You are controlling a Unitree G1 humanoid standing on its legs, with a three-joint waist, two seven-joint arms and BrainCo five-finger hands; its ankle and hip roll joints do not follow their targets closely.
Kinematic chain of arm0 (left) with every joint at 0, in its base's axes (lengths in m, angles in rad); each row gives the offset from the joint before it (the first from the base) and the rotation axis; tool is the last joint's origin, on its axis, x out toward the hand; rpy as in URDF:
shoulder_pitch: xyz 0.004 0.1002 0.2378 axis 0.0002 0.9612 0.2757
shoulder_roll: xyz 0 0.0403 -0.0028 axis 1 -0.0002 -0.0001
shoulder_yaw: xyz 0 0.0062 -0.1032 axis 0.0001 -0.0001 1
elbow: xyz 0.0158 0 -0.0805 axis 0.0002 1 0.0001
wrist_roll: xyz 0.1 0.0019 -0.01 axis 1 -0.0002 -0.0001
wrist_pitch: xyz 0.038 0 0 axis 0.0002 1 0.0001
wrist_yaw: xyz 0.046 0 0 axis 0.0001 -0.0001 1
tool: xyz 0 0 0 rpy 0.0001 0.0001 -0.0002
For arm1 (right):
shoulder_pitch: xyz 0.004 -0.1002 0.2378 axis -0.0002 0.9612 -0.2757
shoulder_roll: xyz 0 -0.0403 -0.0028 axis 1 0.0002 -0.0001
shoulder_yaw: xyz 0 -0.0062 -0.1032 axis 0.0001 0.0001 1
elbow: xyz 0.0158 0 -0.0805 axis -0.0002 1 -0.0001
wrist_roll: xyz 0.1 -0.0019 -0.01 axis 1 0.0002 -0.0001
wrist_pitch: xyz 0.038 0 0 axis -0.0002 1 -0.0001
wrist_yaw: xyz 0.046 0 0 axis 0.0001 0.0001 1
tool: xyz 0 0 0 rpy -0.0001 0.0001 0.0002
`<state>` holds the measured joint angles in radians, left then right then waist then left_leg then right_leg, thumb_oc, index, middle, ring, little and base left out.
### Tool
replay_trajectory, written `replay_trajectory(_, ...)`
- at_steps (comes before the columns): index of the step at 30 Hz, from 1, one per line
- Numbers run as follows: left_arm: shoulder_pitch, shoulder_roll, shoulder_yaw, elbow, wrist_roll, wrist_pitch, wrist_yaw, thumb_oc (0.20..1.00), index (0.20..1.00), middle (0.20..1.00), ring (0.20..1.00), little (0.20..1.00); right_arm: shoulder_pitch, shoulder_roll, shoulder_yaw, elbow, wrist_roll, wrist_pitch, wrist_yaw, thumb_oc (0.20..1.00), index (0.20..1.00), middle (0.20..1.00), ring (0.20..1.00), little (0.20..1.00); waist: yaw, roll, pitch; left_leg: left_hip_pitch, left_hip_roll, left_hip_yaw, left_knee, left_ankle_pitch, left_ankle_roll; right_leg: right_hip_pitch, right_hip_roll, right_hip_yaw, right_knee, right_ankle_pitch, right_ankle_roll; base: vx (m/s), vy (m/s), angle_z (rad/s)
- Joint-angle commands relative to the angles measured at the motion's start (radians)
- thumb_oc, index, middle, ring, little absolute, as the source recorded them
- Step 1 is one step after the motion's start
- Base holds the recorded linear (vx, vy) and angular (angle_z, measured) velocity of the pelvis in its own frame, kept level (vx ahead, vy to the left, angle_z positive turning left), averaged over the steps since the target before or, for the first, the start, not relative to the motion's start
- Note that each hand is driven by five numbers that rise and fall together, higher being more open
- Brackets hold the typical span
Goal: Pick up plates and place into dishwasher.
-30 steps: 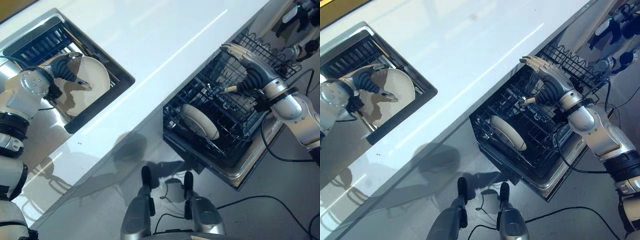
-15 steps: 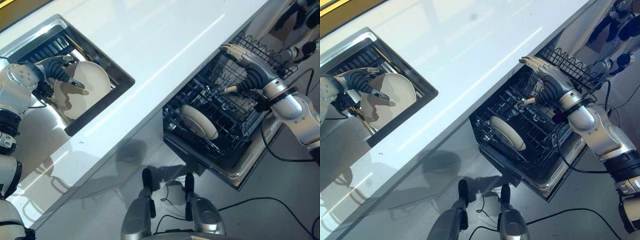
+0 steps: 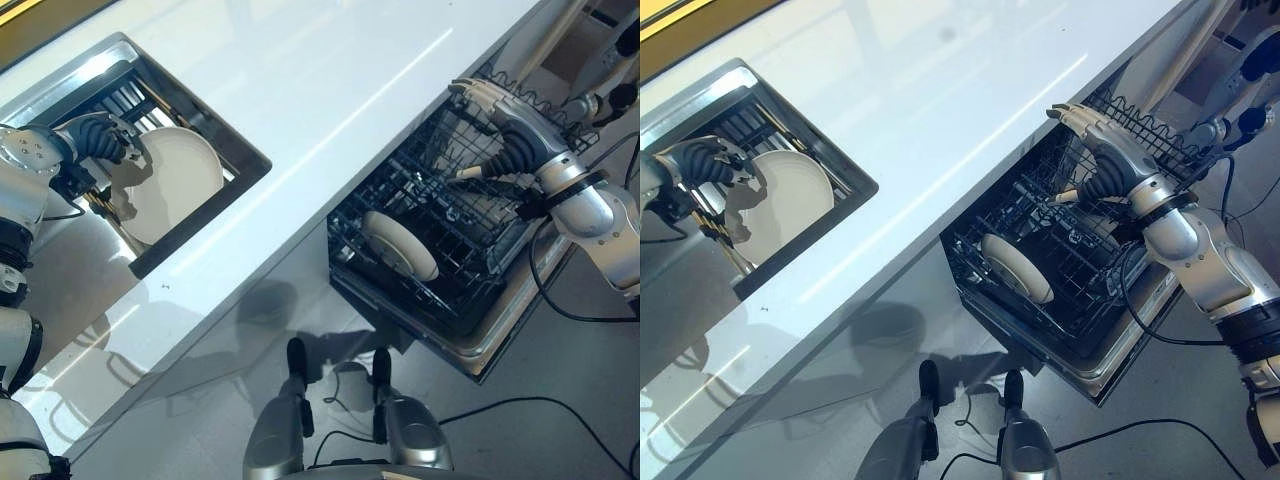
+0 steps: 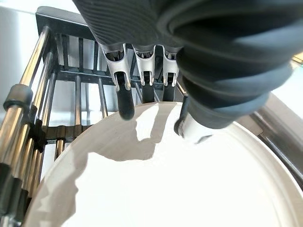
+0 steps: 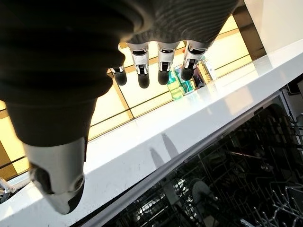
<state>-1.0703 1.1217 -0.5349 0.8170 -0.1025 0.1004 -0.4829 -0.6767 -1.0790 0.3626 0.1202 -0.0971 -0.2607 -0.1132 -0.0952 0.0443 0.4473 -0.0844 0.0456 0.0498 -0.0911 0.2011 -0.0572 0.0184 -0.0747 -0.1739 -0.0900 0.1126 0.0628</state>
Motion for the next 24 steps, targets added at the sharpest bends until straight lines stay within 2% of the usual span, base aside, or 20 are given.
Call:
replay_trajectory(1, 0.066, -0.056, -0.007, 0.008, -0.068, -0.040, -0.112, 0.200, 0.200, 0.200, 0.200, 0.200, -0.075, -0.059, -0.027, -0.062, 0.002, -0.026, -0.047, 1.000, 1.000, 1.000, 1.000, 1.000, 0.002, -0.015, -0.037, 0.050, -0.090, 0.043, 0.009, -0.181, 0.037, -0.107, 0.001, 0.013, 0.068, -0.053, 0.061, 0.00, 0.000, 0.00)
replay_trajectory(8, 0.077, -0.057, 0.004, 0.010, -0.069, -0.062, -0.093, 0.200, 0.200, 0.200, 0.200, 0.200, -0.060, -0.059, -0.040, -0.066, -0.001, -0.029, -0.037, 1.000, 1.000, 1.000, 1.000, 1.000, 0.002, -0.017, -0.042, 0.055, -0.088, 0.048, 0.011, -0.183, 0.037, -0.102, 0.000, 0.008, 0.068, -0.055, 0.061, 0.00, 0.000, 0.00)
replay_trajectory(11, 0.078, -0.052, 0.013, 0.007, -0.043, -0.108, 0.020, 0.200, 0.200, 0.200, 0.200, 0.200, -0.054, -0.060, -0.044, -0.066, 0.006, -0.030, -0.025, 1.000, 1.000, 1.000, 1.000, 1.000, 0.002, -0.018, -0.045, 0.058, -0.087, 0.049, 0.012, -0.184, 0.036, -0.100, -0.001, 0.007, 0.069, -0.056, 0.060, 0.00, 0.000, 0.00)
replay_trajectory(12, 0.081, -0.051, 0.024, 0.007, -0.014, -0.141, 0.104, 0.200, 0.200, 0.200, 0.200, 0.200, -0.051, -0.056, -0.046, -0.065, 0.004, -0.031, -0.020, 1.000, 1.000, 1.000, 1.000, 1.000, 0.004, -0.019, -0.046, 0.058, -0.087, 0.049, 0.012, -0.184, 0.036, -0.099, -0.002, 0.006, 0.069, -0.057, 0.059, 0.00, 0.000, 0.00)
replay_trajectory(13, 0.081, -0.047, 0.029, 0.006, -0.004, -0.149, 0.142, 0.470, 0.470, 0.470, 0.470, 0.470, -0.049, -0.056, -0.049, -0.063, 0.005, -0.034, -0.017, 1.000, 1.000, 1.000, 1.000, 1.000, 0.004, -0.020, -0.047, 0.058, -0.087, 0.049, 0.012, -0.184, 0.035, -0.099, -0.002, 0.006, 0.068, -0.056, 0.059, 0.00, 0.000, 0.00)
replay_trajectory(14, 0.078, -0.041, 0.036, 0.016, 0.002, -0.175, 0.220, 1.000, 1.000, 1.000, 1.000, 1.000, -0.049, -0.059, -0.049, -0.065, 0.012, -0.027, -0.012, 1.000, 1.000, 1.000, 1.000, 1.000, 0.005, -0.022, -0.048, 0.057, -0.087, 0.047, 0.012, -0.184, 0.036, -0.101, -0.002, 0.006, 0.068, -0.056, 0.060, 0.00, 0.000, 0.00)
replay_trajectory(18, 0.071, -0.035, 0.100, 0.022, 0.072, -0.248, 0.476, 1.000, 1.000, 1.000, 1.000, 1.000, -0.034, -0.042, -0.074, -0.060, -0.009, -0.032, 0.001, 1.000, 1.000, 1.000, 1.000, 1.000, 0.011, -0.034, -0.044, 0.049, -0.083, 0.048, 0.016, -0.184, 0.035, -0.105, 0.001, 0.005, 0.070, -0.061, 0.053, -0.01, -0.017, 0.01)
replay_trajectory(21, 0.076, -0.036, 0.116, 0.009, 0.103, -0.271, 0.536, 1.000, 1.000, 1.000, 1.000, 1.000, -0.028, -0.027, -0.083, -0.058, -0.032, -0.037, -0.007, 1.000, 1.000, 1.000, 1.000, 1.000, 0.016, -0.040, -0.038, 0.041, -0.081, 0.044, 0.017, -0.183, 0.034, -0.113, 0.003, 0.005, 0.075, -0.062, 0.051, -0.03, -0.029, 0.01)
replay_trajectory(24, 0.088, -0.040, 0.120, -0.008, 0.120, -0.261, 0.551, 1.000, 1.000, 1.000, 1.000, 1.000, -0.025, -0.022, -0.088, -0.059, -0.036, -0.038, -0.008, 1.000, 1.000, 1.000, 1.000, 1.000, 0.018, -0.042, -0.034, 0.039, -0.080, 0.042, 0.017, -0.183, 0.035, -0.116, 0.004, 0.004, 0.078, -0.062, 0.050, 0.00, -0.003, -0.01)
